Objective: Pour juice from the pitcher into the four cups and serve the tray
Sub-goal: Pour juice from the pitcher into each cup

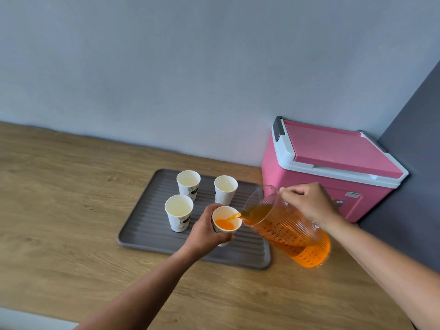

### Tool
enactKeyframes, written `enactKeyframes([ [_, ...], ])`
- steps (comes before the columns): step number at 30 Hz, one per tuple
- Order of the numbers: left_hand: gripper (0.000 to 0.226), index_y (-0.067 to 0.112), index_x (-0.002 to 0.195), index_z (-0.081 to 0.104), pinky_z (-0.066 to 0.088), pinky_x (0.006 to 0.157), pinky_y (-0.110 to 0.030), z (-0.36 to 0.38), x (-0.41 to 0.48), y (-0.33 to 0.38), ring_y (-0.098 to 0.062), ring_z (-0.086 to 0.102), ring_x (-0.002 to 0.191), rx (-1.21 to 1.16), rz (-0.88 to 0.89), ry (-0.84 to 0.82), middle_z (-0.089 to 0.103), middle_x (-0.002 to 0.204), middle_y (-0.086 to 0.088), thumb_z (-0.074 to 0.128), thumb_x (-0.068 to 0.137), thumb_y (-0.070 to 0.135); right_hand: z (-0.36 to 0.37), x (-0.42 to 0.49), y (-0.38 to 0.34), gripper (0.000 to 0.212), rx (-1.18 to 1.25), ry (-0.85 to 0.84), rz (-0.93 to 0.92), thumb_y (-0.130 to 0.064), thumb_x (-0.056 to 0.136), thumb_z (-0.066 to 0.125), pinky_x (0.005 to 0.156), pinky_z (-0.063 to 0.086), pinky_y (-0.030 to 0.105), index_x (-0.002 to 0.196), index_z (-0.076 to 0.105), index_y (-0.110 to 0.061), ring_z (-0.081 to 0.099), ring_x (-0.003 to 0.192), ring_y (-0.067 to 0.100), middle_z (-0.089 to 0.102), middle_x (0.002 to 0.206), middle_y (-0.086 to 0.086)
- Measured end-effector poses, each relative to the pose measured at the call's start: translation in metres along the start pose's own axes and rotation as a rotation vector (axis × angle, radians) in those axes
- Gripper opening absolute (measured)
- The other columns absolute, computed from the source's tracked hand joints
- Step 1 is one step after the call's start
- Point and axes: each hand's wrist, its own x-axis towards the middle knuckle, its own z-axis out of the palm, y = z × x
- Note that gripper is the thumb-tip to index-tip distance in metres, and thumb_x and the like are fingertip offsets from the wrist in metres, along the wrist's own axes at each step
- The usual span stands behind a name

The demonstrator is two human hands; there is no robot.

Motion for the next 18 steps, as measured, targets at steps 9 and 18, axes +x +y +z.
enactKeyframes([
  [9, 0.078, 0.044, 0.123, 0.038, 0.053, 0.093, -0.031, -0.0008, 0.0023, -0.0009, -0.003, 0.058, 0.106, -0.013, -0.005, -0.004, 0.058, 0.113, 0.019, 0.087, 0.064, 0.029, 0.0, 0.0006, -0.003, 0.034, -0.007, -0.003, -0.005, -0.038, 0.088, 0.067, 0.079, 0.057, 0.038, 0.079, 0.08, -0.008, 0.072, 0.087, 0.027, 0.077, 0.085, 0.013],
  [18, 0.079, 0.042, 0.125, 0.038, 0.052, 0.091, -0.026, 0.0015, 0.0035, -0.0025, -0.001, 0.057, 0.107, -0.012, 0.002, -0.009, 0.057, 0.114, 0.019, 0.087, 0.064, 0.031, 0.001, 0.0022, -0.0037, 0.025, -0.011, 0.0, 0.018, -0.037, 0.088, 0.068, 0.071, 0.054, 0.03, 0.068, 0.078, -0.026, 0.072, 0.077, 0.015, 0.078, 0.075, -0.001],
])
